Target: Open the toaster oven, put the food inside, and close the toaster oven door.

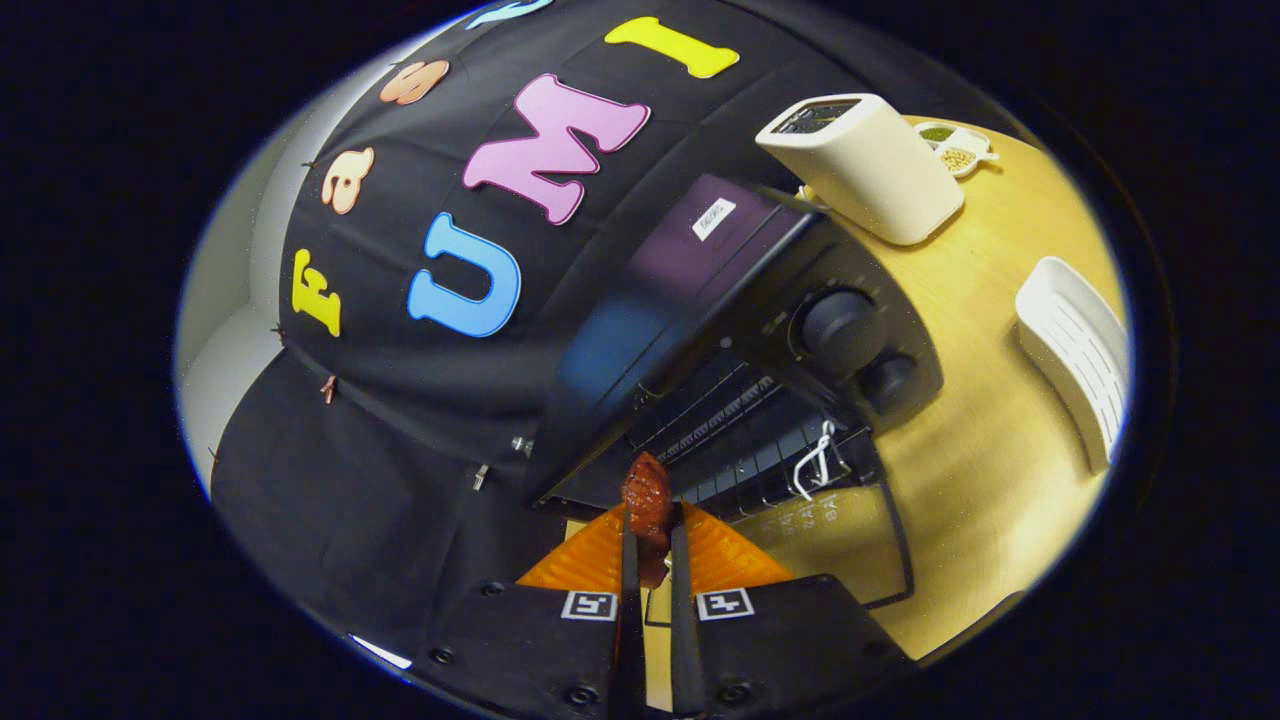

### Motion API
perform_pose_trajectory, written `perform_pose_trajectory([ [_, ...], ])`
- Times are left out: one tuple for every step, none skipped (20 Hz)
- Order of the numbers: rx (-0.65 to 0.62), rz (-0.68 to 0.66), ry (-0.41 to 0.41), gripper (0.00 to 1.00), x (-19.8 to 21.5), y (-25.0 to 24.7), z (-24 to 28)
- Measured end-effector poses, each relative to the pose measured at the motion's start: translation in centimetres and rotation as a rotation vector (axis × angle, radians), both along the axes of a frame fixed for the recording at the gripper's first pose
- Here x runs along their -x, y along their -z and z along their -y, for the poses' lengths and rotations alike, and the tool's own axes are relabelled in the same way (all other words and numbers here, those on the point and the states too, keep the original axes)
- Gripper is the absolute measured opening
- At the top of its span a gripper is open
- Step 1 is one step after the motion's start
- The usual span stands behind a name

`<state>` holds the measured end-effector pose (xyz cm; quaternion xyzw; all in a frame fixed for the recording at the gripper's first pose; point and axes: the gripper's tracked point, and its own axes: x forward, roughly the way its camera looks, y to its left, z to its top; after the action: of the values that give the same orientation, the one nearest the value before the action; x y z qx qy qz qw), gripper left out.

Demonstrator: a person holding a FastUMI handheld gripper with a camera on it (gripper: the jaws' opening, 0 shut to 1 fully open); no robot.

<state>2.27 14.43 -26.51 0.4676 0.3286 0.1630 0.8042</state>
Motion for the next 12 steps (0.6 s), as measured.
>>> perform_pose_trajectory([
  [-0.004, -0.002, 0.004, 0.14, -0.5, 0.6, -0.8],
  [-0.007, -0.004, 0.009, 0.14, -0.9, 1.2, -1.3],
  [-0.01, -0.006, 0.015, 0.14, -1.4, 1.8, -1.8],
  [-0.016, -0.007, 0.02, 0.14, -1.9, 2.2, -2.1],
  [-0.024, -0.005, 0.024, 0.14, -2.2, 2.4, -2.3],
  [-0.032, 0.003, 0.032, 0.14, -2.8, 2.7, -2.5],
  [-0.036, 0.011, 0.037, 0.14, -3.3, 2.9, -2.6],
  [-0.034, 0.021, 0.04, 0.14, -3.7, 3.2, -2.7],
  [-0.027, 0.028, 0.041, 0.14, -4.1, 3.5, -2.8],
  [-0.017, 0.035, 0.041, 0.14, -4.4, 3.8, -2.9],
  [0.02, 0.043, 0.045, 0.14, -4.9, 4.3, -2.8],
  [0.062, 0.061, 0.048, 0.14, -5.2, 4.8, -2.6],
])
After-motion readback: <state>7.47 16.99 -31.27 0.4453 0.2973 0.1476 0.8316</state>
